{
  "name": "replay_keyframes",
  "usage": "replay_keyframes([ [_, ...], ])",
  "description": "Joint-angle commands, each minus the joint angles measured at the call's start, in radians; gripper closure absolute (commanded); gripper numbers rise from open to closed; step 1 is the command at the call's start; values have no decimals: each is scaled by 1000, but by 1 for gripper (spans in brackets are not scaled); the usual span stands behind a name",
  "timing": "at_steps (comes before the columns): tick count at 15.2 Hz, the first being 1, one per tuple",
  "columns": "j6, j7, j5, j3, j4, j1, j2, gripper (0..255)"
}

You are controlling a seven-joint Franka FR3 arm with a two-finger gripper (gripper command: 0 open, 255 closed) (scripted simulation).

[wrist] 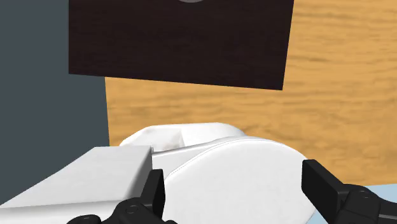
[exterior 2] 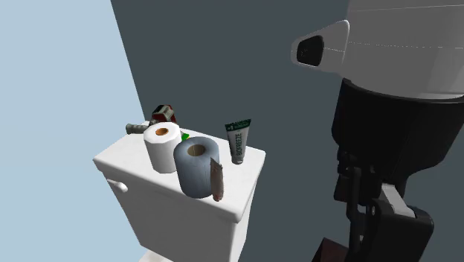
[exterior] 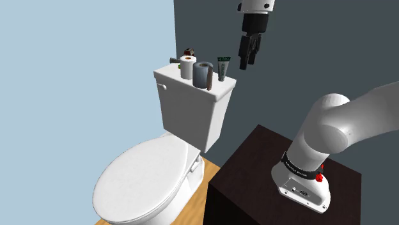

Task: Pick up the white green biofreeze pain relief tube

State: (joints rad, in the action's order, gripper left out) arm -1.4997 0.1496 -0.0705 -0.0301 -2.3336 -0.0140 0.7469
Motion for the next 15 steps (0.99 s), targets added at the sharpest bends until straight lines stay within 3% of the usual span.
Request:
replay_keyframes([
  [1,0,0,0,0,0,0,0,0],
  [8,-81,198,100,-124,79,22,-168,0],
  [15,-152,389,148,-235,220,34,-379,0],
])
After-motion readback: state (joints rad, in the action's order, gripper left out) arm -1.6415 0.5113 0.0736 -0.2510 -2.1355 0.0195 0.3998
